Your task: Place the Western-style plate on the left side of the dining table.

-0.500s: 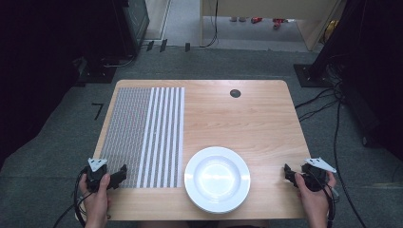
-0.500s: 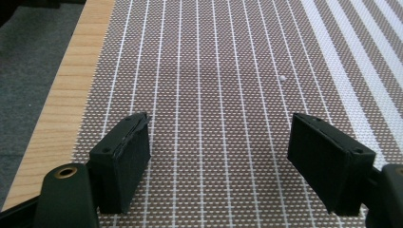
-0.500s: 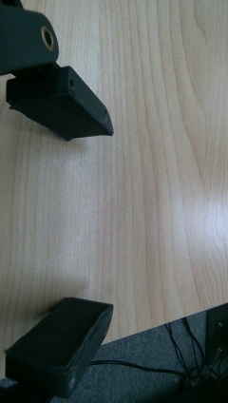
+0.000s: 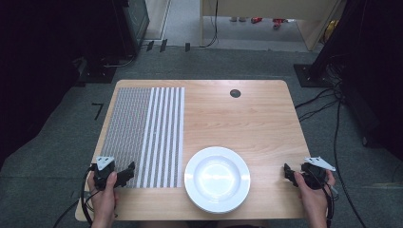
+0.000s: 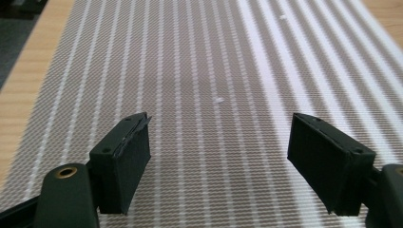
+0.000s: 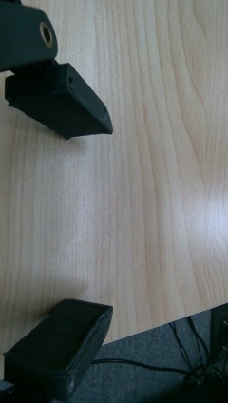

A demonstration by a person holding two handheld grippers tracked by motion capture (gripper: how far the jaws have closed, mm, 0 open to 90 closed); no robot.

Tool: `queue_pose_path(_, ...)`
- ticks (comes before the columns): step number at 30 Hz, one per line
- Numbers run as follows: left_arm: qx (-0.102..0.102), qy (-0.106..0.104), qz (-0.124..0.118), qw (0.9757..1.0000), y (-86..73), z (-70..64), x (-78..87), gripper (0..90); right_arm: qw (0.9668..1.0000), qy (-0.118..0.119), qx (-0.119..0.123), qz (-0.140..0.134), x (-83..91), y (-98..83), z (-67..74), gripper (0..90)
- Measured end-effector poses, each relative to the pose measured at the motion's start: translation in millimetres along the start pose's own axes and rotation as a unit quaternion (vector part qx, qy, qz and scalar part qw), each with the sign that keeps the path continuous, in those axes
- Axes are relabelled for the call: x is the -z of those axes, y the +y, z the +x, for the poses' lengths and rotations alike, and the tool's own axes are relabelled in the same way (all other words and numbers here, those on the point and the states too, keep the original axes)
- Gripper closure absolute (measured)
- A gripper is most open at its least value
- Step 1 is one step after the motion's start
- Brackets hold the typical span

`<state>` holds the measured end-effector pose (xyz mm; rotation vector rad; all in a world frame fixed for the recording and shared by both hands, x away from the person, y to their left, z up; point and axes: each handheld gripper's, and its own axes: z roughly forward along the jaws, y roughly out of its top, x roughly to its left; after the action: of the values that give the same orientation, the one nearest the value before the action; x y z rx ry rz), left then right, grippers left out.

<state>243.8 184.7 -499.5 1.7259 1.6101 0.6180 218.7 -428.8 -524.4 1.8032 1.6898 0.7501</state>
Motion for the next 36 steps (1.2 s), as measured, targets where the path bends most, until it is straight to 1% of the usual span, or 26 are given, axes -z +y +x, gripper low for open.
queue_pose_path(1,0.0,0.0,0.0,1.0,0.0,0.0,0.0,22.5,1.0,0.0,0.0,0.0,0.0,0.0,0.0,12.3)
queue_pose_path(3,-0.004,-0.009,-0.001,0.9999,2.2,-9.8,-1.1,22.5,1.0,-0.003,-0.003,0.002,-0.2,0.7,0.8,12.1)
queue_pose_path(4,-0.004,-0.009,-0.001,0.9999,2.2,-9.8,-1.1,22.5,1.0,-0.003,-0.003,0.002,-0.2,0.7,0.8,12.1)
queue_pose_path(6,-0.006,-0.018,-0.001,0.9998,3.3,-15.8,-1.7,22.5,1.0,-0.004,-0.004,0.002,-0.5,0.7,1.3,11.9)
queue_pose_path(7,-0.007,-0.025,-0.003,0.9997,4.4,-21.4,-1.7,22.5,1.0,-0.006,-0.005,0.001,-0.6,0.5,1.7,11.7)
queue_pose_path(8,-0.007,-0.025,-0.003,0.9997,4.4,-21.4,-1.7,22.5,1.0,-0.006,-0.005,0.001,-0.6,0.5,1.7,11.7)
queue_pose_path(10,-0.014,-0.029,-0.003,0.9995,5.9,-28.2,-1.6,22.5,1.0,-0.006,-0.005,-0.002,-0.8,0.0,1.9,11.7)
queue_pose_path(11,-0.017,-0.035,-0.003,0.9992,7.0,-34.2,-1.0,22.5,0.9999,-0.006,-0.007,-0.006,-1.1,-0.9,2.2,11.6)
queue_pose_path(13,-0.024,-0.037,-0.003,0.999,8.1,-39.4,-0.5,22.5,0.9999,-0.007,-0.007,-0.006,-1.1,-0.9,2.2,11.6)
queue_pose_path(14,-0.024,-0.037,-0.003,0.999,8.1,-39.4,-0.5,22.5,0.9999,-0.007,-0.007,-0.006,-1.1,-0.9,2.2,11.6)
queue_pose_path(15,-0.026,-0.042,-0.004,0.9988,10.4,-44.7,0.1,22.5,0.9999,-0.007,-0.007,-0.006,-1.1,-0.9,2.2,11.6)
queue_pose_path(16,-0.026,-0.042,-0.004,0.9988,10.4,-44.7,0.1,22.5,0.9999,-0.007,-0.007,-0.006,-1.1,-0.9,2.2,11.6)
queue_pose_path(20,-0.023,-0.046,-0.01,0.9986,15.7,-53.4,1.5,22.5,0.9999,-0.007,-0.007,-0.006,-1.1,-1.0,2.3,11.6)
queue_pose_path(21,-0.026,-0.049,-0.012,0.9984,18.7,-59.2,1.3,22.5,0.9999,-0.007,-0.007,-0.006,-1.1,-1.0,2.3,11.6)
queue_pose_path(22,-0.026,-0.049,-0.012,0.9984,18.7,-59.2,1.3,22.6,0.9999,-0.007,-0.007,-0.006,-1.1,-1.0,2.3,11.6)
queue_pose_path(23,-0.028,-0.052,-0.012,0.9982,20.9,-64.7,0.5,22.6,0.9999,-0.007,-0.007,-0.006,-1.2,-0.9,2.2,11.6)
queue_pose_path(25,-0.026,-0.055,-0.014,0.9981,23.0,-71.2,-1.4,22.6,0.9999,-0.007,-0.007,-0.006,-1.2,-1.0,2.3,11.7)
queue_pose_path(26,-0.026,-0.055,-0.014,0.9981,23.0,-71.2,-1.4,22.5,0.9999,-0.007,-0.007,-0.006,-1.2,-1.0,2.3,11.7)
queue_pose_path(28,-0.025,-0.063,-0.014,0.9976,23.6,-78.3,-3.3,22.6,0.9999,-0.007,-0.007,-0.006,-1.2,-1.0,2.3,11.6)
queue_pose_path(30,-0.031,-0.066,-0.015,0.9972,22.4,-84.0,-4.8,22.6,0.9999,-0.007,-0.007,-0.006,-1.2,-0.9,2.3,11.7)
queue_pose_path(31,-0.037,-0.069,-0.013,0.9968,21.3,-88.0,-6.2,22.6,0.9999,-0.007,-0.007,-0.007,-1.2,-0.9,2.3,11.7)
queue_pose_path(32,-0.038,-0.074,-0.012,0.9964,20.7,-91.1,-7.0,22.6,0.9999,-0.007,-0.007,-0.006,-1.1,-1.0,2.3,11.7)
queue_pose_path(33,-0.038,-0.074,-0.012,0.9964,20.7,-91.1,-7.0,22.6,0.9999,-0.007,-0.007,-0.006,-1.1,-0.9,2.3,11.7)
queue_pose_path(34,-0.04,-0.079,-0.013,0.996,20.4,-93.9,-7.3,22.6,0.9999,-0.007,-0.007,-0.006,-1.1,-0.9,2.3,11.7)
queue_pose_path(36,-0.049,-0.088,-0.012,0.9948,19.6,-98.7,-6.8,22.6,0.9999,-0.007,-0.007,-0.007,-1.2,-0.9,2.3,11.7)
